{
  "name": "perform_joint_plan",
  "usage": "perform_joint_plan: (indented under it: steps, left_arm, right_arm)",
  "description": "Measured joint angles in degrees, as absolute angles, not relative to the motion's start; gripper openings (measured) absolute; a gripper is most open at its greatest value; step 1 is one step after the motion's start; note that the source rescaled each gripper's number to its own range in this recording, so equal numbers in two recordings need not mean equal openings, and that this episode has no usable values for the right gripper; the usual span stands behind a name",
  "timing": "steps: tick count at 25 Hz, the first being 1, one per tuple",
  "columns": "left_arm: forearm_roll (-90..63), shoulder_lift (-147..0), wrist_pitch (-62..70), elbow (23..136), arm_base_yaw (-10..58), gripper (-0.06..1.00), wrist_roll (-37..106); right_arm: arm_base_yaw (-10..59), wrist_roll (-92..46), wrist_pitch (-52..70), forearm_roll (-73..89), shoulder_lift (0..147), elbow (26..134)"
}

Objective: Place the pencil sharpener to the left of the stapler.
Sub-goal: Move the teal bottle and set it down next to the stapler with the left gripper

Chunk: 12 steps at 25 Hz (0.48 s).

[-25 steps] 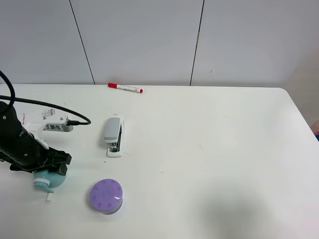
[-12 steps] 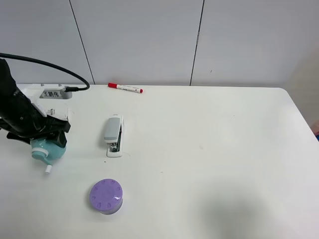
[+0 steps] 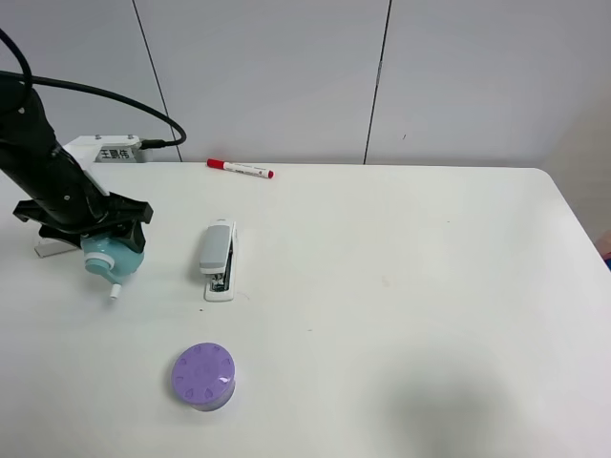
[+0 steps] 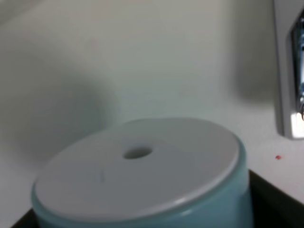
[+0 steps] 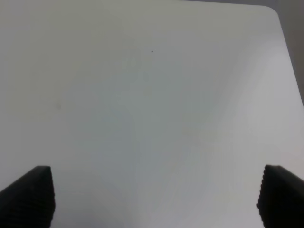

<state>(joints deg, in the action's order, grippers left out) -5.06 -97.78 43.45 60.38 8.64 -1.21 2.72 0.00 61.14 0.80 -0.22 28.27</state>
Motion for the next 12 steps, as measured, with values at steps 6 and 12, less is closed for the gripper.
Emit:
perform_joint_plan:
  steps: [6, 12]
  left_arm:
    - [-6.5, -103.4, 43.0, 64.9, 11.1, 0.03, -1.2]
    - [-6.7, -108.5, 41.7, 66.5, 12.1, 0.03, -1.3]
  right_arm:
    - [2.7, 0.0, 61.1, 0.8, -0.2, 28.3]
    - [2.7, 0.0, 61.1, 0.8, -0.2, 28.3]
